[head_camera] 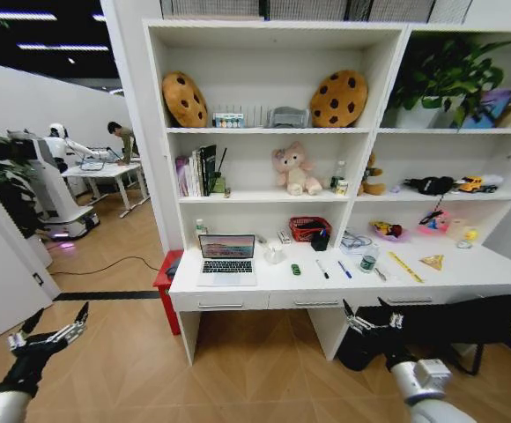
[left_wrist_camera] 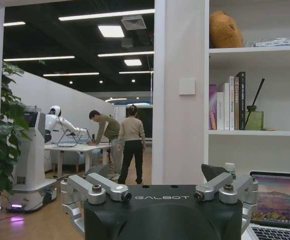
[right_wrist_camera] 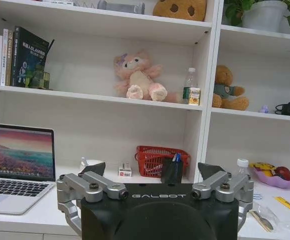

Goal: Organize the objects on the table.

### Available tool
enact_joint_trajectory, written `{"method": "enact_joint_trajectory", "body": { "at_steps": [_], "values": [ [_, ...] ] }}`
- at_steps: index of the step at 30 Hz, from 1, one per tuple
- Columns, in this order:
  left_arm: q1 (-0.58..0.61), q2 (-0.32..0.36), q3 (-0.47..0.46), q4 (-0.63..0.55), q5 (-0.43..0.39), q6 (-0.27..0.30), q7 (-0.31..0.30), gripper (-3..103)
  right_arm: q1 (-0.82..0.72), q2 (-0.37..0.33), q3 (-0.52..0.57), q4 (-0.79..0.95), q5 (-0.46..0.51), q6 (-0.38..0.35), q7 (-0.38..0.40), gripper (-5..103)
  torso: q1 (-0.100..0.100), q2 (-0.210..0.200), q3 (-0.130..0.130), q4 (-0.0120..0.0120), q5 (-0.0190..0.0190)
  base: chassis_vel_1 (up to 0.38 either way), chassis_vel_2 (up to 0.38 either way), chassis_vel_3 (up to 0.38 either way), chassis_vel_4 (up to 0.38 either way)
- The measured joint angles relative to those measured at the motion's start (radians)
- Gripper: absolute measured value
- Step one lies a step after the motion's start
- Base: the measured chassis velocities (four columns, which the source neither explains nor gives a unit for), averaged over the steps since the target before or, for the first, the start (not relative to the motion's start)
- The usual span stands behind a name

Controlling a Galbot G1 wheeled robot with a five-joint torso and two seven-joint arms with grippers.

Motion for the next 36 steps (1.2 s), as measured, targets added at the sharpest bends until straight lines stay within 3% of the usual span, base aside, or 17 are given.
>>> {"method": "enact_joint_trajectory", "body": {
  "at_steps": [18,36],
  "values": [
    [-0.008,-0.019,0.027,0.002,0.048,0.002,-0.001,100,-0.012,0.018,-0.002,-0.029,-0.033,0.007,0.037,100,0.0,0.0,0.0,0.0,0.0,0.0,0.0,0.0,0.0],
    [-0.014,-0.029,0.044,0.023,0.06,0.002,-0.002,100,0.003,0.019,-0.036,-0.028,-0.011,0.006,-0.014,100,0.0,0.0,0.0,0.0001,0.0,0.0,0.0,0.0,0.0]
  ]
}}
